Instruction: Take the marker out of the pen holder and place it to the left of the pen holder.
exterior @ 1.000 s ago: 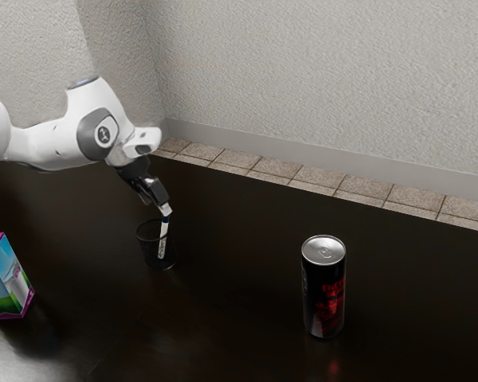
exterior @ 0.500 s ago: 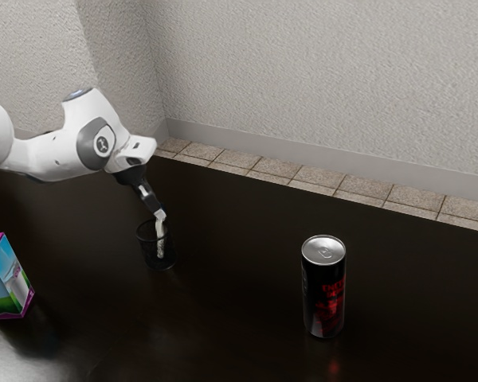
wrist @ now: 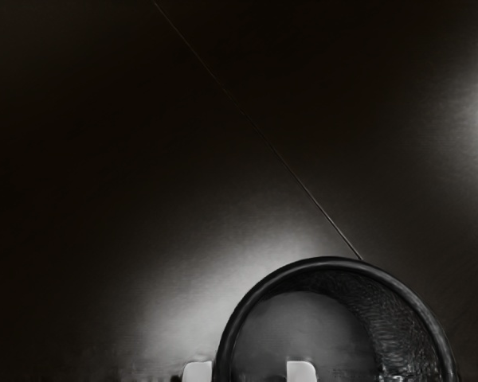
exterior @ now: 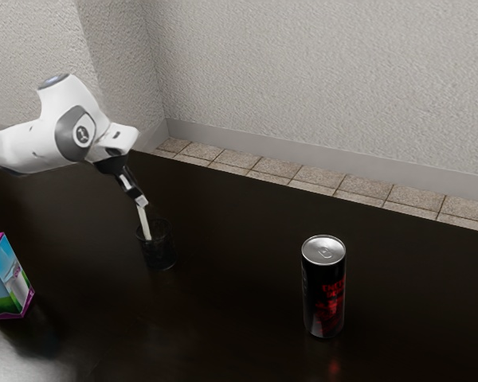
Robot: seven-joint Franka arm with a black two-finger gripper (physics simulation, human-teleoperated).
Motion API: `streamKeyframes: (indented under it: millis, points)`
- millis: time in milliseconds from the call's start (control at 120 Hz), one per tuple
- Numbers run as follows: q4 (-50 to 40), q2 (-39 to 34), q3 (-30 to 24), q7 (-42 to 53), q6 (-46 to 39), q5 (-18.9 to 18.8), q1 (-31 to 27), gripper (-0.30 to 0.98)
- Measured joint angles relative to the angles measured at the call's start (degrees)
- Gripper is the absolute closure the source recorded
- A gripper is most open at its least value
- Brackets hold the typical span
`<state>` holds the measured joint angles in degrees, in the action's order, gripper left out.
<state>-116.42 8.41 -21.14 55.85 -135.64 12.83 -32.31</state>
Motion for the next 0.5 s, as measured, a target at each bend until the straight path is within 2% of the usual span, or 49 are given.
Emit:
streamKeyframes:
  millis: [158, 292, 375, 500]
  points:
    - [-0.52, -8.49, 1.16, -0.15, 2.54, 0.21, 0.31, 0.76]
    - [-0.48, -9.92, 4.50, -0.25, 6.75, 0.19, 2.69, 0.76]
    - [0.30, -7.26, 7.33, -0.41, 10.24, -0.41, 4.09, 0.76]
    - [10.00, 3.92, 11.13, -2.98, 19.73, -6.95, 1.50, 0.76]
